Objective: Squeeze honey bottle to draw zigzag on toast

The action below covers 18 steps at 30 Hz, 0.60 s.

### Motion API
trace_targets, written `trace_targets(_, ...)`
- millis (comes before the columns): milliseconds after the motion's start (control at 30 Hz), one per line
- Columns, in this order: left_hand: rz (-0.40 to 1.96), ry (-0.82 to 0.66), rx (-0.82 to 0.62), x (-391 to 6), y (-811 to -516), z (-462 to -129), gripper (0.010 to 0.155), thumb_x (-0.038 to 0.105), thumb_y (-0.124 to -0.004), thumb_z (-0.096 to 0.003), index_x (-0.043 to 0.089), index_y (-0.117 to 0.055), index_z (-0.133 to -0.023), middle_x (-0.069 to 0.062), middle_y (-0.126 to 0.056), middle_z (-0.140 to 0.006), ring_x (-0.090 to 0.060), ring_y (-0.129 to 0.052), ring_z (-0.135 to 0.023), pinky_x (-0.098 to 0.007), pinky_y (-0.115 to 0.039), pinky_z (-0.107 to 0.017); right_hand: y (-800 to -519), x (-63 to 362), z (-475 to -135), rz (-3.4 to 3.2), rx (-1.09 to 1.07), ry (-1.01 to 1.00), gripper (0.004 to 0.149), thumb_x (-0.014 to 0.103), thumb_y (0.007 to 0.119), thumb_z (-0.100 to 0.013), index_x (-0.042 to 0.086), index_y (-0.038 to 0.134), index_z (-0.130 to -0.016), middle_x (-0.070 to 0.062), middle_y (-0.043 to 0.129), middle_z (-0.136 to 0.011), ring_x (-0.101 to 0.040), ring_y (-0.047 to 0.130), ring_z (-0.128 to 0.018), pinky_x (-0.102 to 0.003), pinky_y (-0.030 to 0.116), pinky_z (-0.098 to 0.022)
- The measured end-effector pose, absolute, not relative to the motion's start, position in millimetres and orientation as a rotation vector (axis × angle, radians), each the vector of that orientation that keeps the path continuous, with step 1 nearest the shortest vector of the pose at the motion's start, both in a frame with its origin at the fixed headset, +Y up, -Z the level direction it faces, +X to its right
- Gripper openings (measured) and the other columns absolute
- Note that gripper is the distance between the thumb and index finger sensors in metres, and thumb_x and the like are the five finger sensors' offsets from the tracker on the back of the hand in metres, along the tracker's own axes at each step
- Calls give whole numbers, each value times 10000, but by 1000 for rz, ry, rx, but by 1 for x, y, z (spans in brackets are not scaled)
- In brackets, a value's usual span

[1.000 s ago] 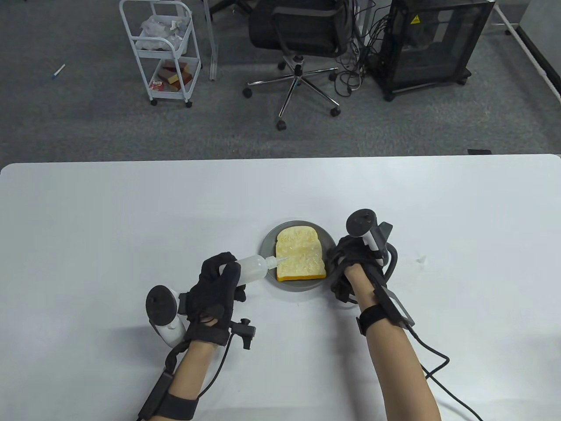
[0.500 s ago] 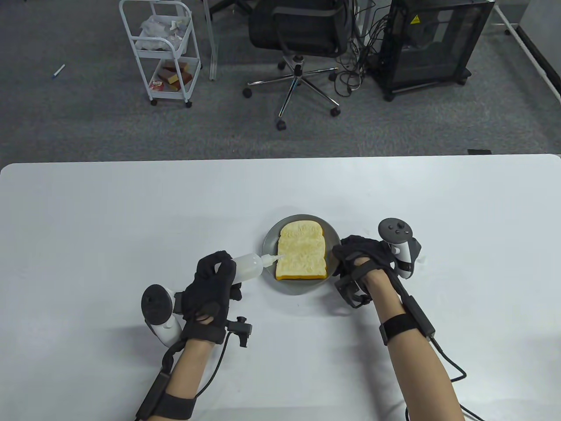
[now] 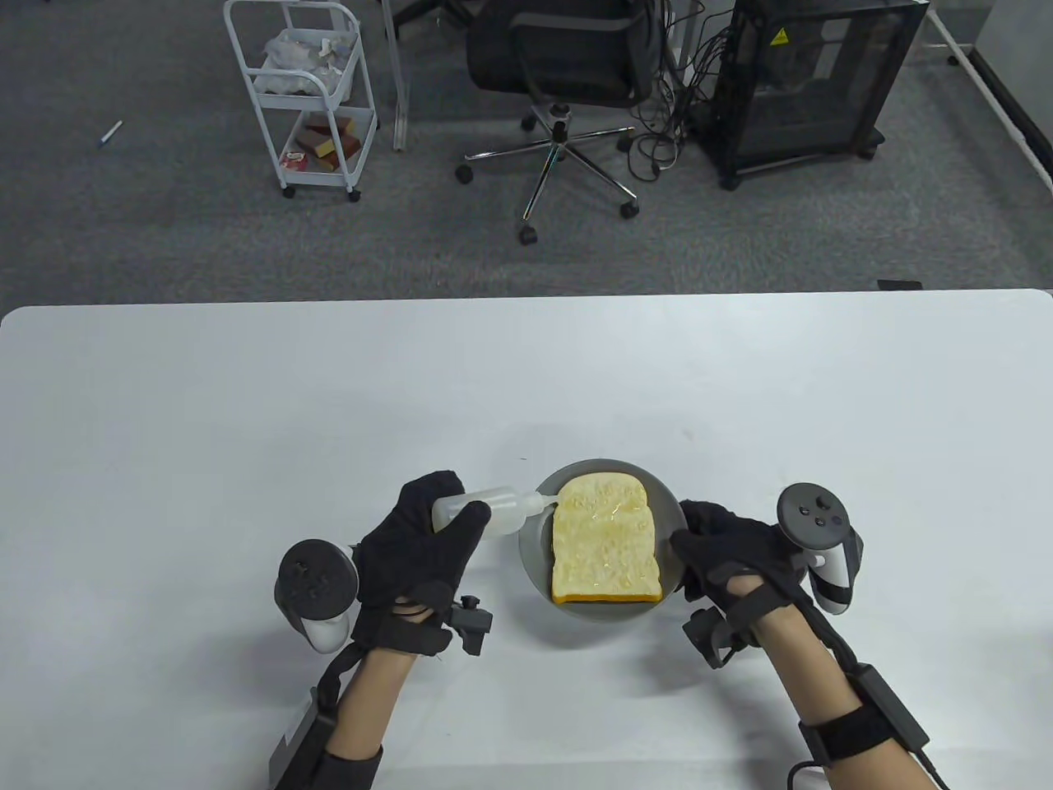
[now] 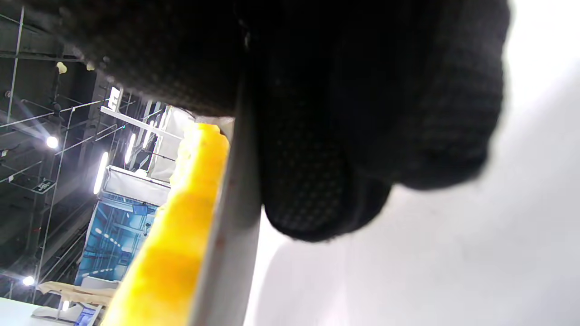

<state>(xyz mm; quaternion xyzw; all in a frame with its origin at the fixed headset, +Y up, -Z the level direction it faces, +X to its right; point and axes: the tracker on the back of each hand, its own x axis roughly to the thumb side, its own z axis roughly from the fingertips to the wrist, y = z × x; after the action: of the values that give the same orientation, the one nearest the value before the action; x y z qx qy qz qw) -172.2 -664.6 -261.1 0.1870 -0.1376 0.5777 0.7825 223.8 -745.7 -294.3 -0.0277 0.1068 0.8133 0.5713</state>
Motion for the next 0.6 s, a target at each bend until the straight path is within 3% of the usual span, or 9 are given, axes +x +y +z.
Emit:
trace_targets(300, 982, -288, 348, -131, -643, -266, 707, 730, -909, -460, 169, -776, -867, -151, -992, -483, -184, -999, -165, -423, -874, -230, -751, 210, -283, 1925, -8, 283, 569, 219, 885, -455, -87, 737, -912, -202, 1026, -613, -271, 1146, -303, -284, 1007, -152)
trace_targets(600, 810, -297, 346, -116, -656, -263, 714, 713, -922, -457, 161, -765, -881, -167, -993, -513, -194, -1006, -186, -428, -874, -241, -759, 201, -279, 1917, 13, 329, 571, 220, 878, -457, -85, 730, -917, -197, 1022, -624, -271, 1145, -313, -285, 1007, -161)
